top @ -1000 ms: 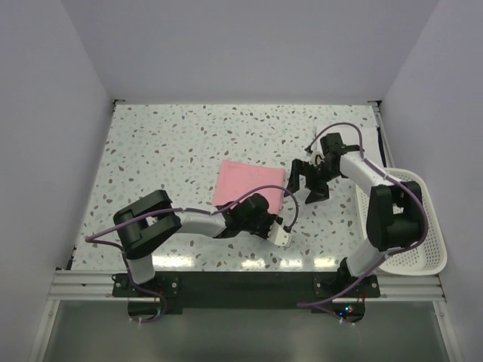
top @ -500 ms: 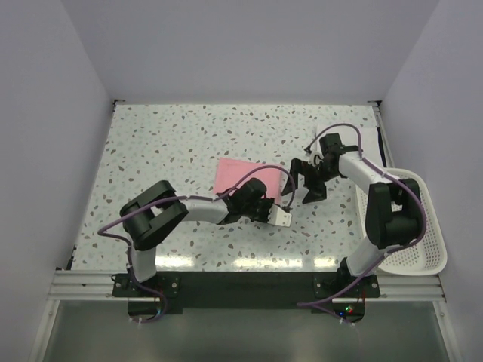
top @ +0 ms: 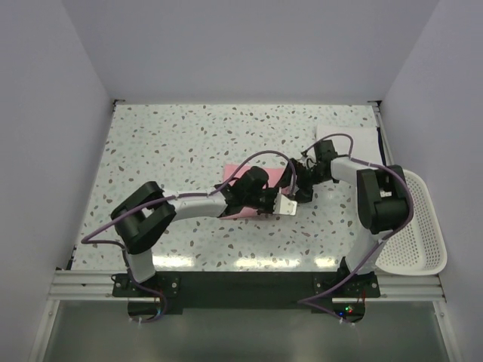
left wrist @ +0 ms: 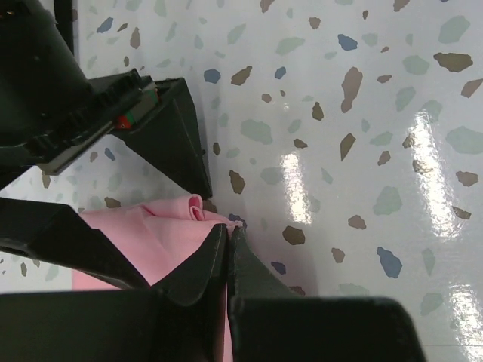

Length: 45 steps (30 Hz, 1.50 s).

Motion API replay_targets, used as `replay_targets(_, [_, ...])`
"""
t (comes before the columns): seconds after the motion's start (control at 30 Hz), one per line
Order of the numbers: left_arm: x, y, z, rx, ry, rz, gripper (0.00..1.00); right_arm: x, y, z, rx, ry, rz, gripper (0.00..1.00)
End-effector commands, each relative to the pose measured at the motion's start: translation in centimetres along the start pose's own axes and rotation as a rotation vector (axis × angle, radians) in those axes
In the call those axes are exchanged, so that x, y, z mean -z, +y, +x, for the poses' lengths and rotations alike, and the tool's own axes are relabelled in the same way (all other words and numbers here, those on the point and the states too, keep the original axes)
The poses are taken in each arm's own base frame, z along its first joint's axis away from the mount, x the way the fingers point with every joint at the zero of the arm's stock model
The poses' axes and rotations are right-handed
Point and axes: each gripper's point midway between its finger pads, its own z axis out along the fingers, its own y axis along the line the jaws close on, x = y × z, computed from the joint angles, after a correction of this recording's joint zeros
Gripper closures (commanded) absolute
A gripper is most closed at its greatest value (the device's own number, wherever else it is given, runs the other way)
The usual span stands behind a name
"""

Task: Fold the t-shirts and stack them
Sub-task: Neatly place the folded tshirt to the corner

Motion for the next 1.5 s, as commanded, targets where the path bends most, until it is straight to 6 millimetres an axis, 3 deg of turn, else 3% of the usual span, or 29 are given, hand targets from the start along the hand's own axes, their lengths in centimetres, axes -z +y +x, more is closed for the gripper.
replay_targets(0.0, [1.4, 2.1, -3.2, 0.012, -0.079, -0.033, 1.0, -1.1, 1.4, -1.4, -0.025, -0.042, -0.085, 0.18])
replay_targets(0.5, [1.1, 4.5, -3.7, 0.14, -0.108, -0.079, 1.0, -3.9, 1.2, -6.3, -0.18, -0.291, 0.026, 0.39])
replay_targets(0.63, [1.2, 4.2, -3.6, 0.149, -0.102, -0.071, 1.0, -3.5, 1.0, -7.7, -0.161, -0.36, 0.076, 0.64])
replay_targets(0.67, [1.2, 4.3, -3.5, 0.155, -0.097, -0.076, 1.0, -3.2, 1.4, -8.2, -0.147, -0.365, 0.083, 0.77])
replay_targets(0.7, [1.5, 4.4, -3.4, 0.164, -0.087, -0.081, 0.86, -2.8, 1.5, -8.5, -0.102, -0.369, 0.096, 0.83])
replay_targets(0.73, [1.6, 4.4, -3.4, 0.171, -0.081, -0.084, 0.78, -2.5, 1.3, -8.4, -0.085, -0.36, 0.126, 0.89])
replay_targets(0.77, [2.4, 4.6, -3.7, 0.188, -0.086, -0.096, 0.7, -1.7, 2.4, -9.5, -0.04, -0.381, 0.134, 1.0])
replay_targets(0.8, [2.8, 4.5, -3.6, 0.205, -0.078, -0.095, 0.58, -1.2, 2.4, -9.9, 0.042, -0.38, 0.167, 1.0])
replay_targets(0.83, [3.3, 4.4, -3.6, 0.218, -0.075, -0.099, 0.53, -0.7, 1.7, -9.7, 0.068, -0.36, 0.227, 1.0])
replay_targets(0.87, [4.3, 4.5, -3.8, 0.241, -0.078, -0.111, 0.49, 0.5, 2.9, -11.2, 0.188, -0.384, 0.244, 1.0])
replay_targets(0.93, [5.3, 3.8, -3.3, 0.28, -0.047, -0.103, 0.38, 1.8, 2.5, -11.8, 0.264, -0.378, 0.323, 1.0])
replay_targets(0.97, [6.2, 3.8, -3.5, 0.285, -0.048, -0.112, 0.36, 2.8, 3.8, -13.1, 0.318, -0.41, 0.329, 1.0])
replay_targets(1.0, [6.8, 2.8, -2.3, 0.318, 0.008, -0.101, 0.2, 3.4, 3.7, -13.6, 0.399, -0.406, 0.366, 1.0])
replay_targets(1.03, [7.2, 2.6, -2.0, 0.34, 0.028, -0.107, 0.18, 3.8, 3.4, -13.8, 0.425, -0.389, 0.396, 1.0])
replay_targets(1.07, [7.9, 2.2, -1.8, 0.353, 0.039, -0.11, 0.0, 4.9, 4.2, -15.0, 0.461, -0.424, 0.418, 1.0])
replay_targets(1.33, [10.7, -1.4, 1.0, 0.432, 0.139, -0.105, 0.0, 9.0, 4.1, -20.2, 0.605, -0.49, 0.548, 1.0])
replay_targets(1.47, [11.6, -1.7, 1.6, 0.43, 0.153, -0.133, 0.0, 11.8, 4.3, -23.0, 0.624, -0.568, 0.603, 1.0])
